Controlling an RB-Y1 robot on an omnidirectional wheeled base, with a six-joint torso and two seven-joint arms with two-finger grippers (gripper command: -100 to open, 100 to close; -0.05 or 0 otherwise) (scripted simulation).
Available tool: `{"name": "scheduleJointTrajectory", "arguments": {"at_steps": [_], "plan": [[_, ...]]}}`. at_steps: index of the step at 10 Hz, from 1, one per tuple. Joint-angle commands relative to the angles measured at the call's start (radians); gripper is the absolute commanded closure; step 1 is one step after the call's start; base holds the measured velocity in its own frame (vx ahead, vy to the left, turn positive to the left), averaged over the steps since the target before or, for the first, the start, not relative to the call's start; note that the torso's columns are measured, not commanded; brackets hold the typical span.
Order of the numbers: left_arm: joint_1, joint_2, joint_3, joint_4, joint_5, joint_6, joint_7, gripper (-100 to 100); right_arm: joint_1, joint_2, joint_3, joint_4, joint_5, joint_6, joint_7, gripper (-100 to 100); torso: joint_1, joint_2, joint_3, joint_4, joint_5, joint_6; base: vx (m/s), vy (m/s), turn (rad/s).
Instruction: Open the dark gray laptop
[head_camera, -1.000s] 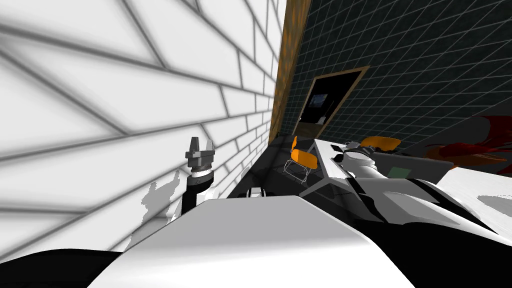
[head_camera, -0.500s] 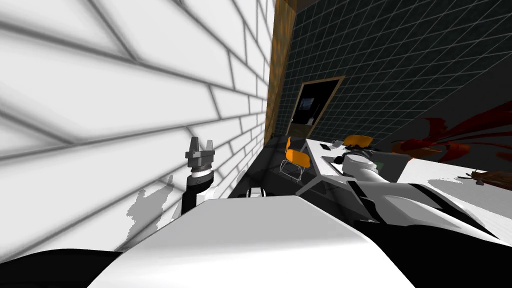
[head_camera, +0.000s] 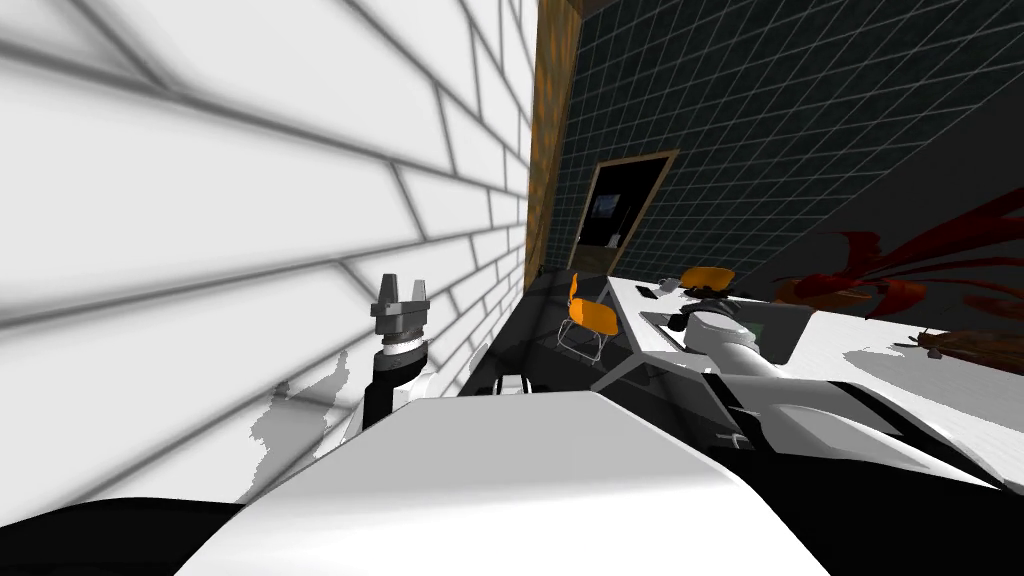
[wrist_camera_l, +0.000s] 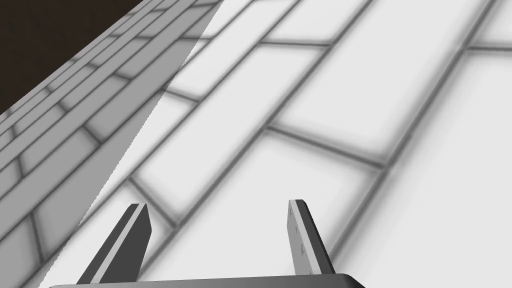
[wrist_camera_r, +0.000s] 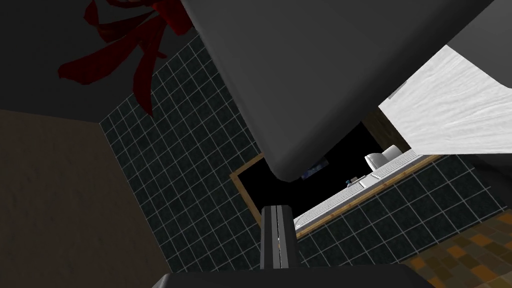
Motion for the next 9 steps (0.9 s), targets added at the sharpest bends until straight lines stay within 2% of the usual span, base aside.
{"name": "scheduleJointTrajectory", "arguments": {"at_steps": [1,2,3,4,5,6,8,9], "plan": [[0.000,0.000,0.000,0.000,0.000,0.000,0.000,0,0.080,0.012,-0.014,-0.077,-0.003,-0.010,-0.001,100,-0.003,-0.004,-0.004,-0.002,-0.001,-0.002,0.138,-0.043,-0.130],[0.000,0.000,0.000,0.000,0.000,0.000,0.000,0,0.102,0.012,-0.014,-0.105,-0.003,-0.010,-0.001,100,0.000,0.002,0.000,0.000,-0.001,-0.005,0.050,-0.025,0.037],[0.000,0.000,0.000,0.000,0.000,0.000,0.000,0,0.102,0.012,-0.014,-0.129,-0.003,-0.010,-0.001,100,0.003,0.010,0.005,0.002,0.001,-0.004,0.001,-0.017,0.015],[-0.001,0.000,0.000,0.000,0.000,0.000,0.000,0,0.154,0.032,-0.045,-0.166,-0.017,-0.035,0.003,100,0.004,0.012,0.007,0.003,0.001,-0.004,0.191,-0.055,-0.366],[0.000,0.000,0.000,0.000,0.000,0.000,0.000,0,0.197,0.032,-0.045,-0.219,-0.017,-0.035,0.003,100,0.001,0.001,0.001,0.000,0.000,-0.001,0.267,-0.024,-0.454],[0.000,0.000,0.000,0.000,0.000,0.000,0.000,0,0.221,0.032,-0.045,-0.241,-0.017,-0.035,0.003,100,0.002,-0.003,-0.003,-0.002,0.000,-0.003,0.140,0.000,-0.117],[-0.001,0.000,0.000,0.000,0.000,0.000,0.000,0,0.225,0.032,-0.045,-0.299,-0.017,-0.035,0.003,100,0.003,0.012,0.006,0.003,0.001,-0.004,0.005,-0.009,0.034],[-0.001,0.000,0.000,0.000,0.000,0.000,0.000,0,0.225,0.032,-0.045,-0.305,-0.017,-0.035,0.003,100,0.003,0.013,0.008,0.004,0.001,-0.004,-0.030,-0.007,0.003]]}}
